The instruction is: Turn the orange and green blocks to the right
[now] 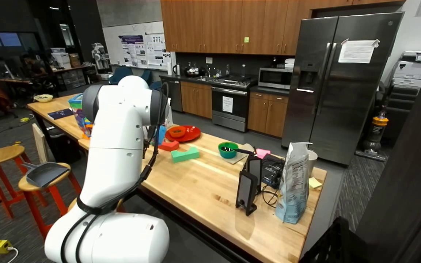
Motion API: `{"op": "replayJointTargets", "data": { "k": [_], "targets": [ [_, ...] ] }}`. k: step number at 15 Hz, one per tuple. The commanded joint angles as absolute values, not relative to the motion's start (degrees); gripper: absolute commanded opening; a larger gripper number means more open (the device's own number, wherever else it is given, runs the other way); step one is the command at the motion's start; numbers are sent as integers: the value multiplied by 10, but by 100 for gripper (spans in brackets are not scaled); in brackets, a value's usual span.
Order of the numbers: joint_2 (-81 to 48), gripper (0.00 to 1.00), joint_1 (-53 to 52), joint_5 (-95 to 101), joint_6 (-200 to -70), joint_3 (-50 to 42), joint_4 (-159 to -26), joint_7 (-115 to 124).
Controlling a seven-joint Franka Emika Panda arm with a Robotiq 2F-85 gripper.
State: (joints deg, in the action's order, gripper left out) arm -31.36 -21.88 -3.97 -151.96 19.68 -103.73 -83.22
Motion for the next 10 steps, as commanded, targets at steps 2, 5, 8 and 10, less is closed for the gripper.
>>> {"op": "replayJointTargets", "data": {
  "k": [2,5,8,10],
  "targets": [
    [-294,100,-207,-1,-1565,232,-1096,-769],
    [-265,100,-210,1,-1590,248,-1153,-743],
    [-253,100,-213,8,-1604,243,-1171,-731],
    [-252,100,-226,40,-1625,226,-1173,-698]
  ]
}}
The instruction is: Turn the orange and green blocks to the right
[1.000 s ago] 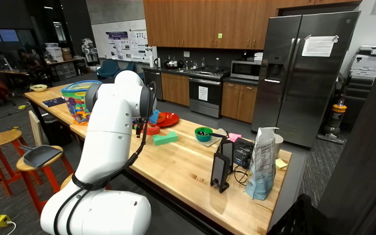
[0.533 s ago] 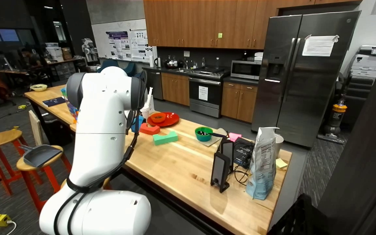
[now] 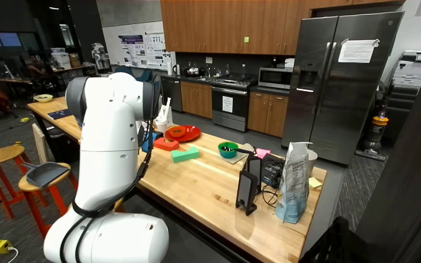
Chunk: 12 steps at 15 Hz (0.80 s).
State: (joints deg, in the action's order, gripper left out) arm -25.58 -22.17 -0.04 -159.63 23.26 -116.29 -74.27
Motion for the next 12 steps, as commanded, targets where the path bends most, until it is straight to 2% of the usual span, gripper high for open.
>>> {"op": "replayJointTargets", "data": {
  "k": [1,10,11,12],
  "targets": [
    [-251,100,-233,60,-1639,217,-1177,-676],
    [-247,100,-338,251,-1708,80,-1179,-458],
    [-249,100,-346,253,-1712,73,-1180,-447],
    [-258,100,-318,266,-1714,108,-1177,-435]
  ]
}}
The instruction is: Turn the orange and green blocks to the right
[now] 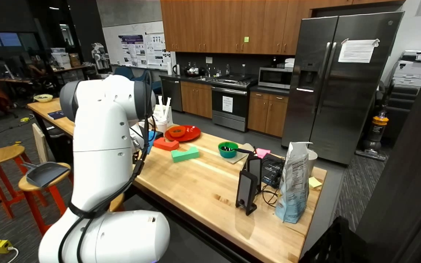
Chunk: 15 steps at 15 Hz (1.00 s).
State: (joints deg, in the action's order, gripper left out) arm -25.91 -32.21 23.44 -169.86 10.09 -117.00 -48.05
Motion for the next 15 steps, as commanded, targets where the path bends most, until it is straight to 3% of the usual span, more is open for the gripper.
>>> {"op": "replayJointTargets", "data": {
  "k": [1,8,15],
  "targets": [
    [-261,100,-305,266,-1695,119,-1167,-451],
    [-249,100,-309,278,-1702,115,-1169,-420],
    [-259,100,-492,390,-1744,-113,-1130,-268]
  ]
}}
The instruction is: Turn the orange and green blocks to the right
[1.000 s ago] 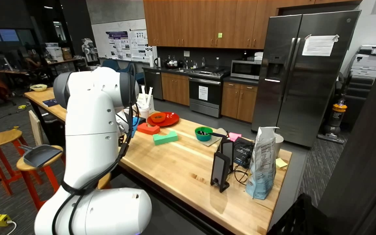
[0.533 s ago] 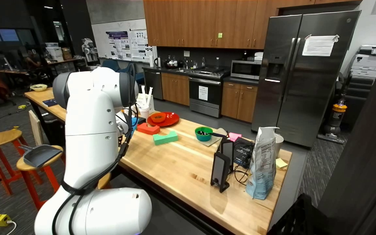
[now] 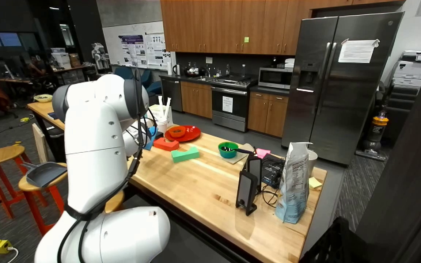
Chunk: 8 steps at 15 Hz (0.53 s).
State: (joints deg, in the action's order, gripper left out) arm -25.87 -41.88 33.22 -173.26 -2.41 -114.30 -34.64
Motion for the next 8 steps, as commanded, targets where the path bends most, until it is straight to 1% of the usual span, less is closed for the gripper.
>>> {"op": "replayJointTargets", "data": {
  "k": [1,8],
  "targets": [
    [-262,100,-518,410,-1740,-143,-1124,-242],
    [-292,100,-677,542,-1729,-318,-1094,-47]
  ]
}}
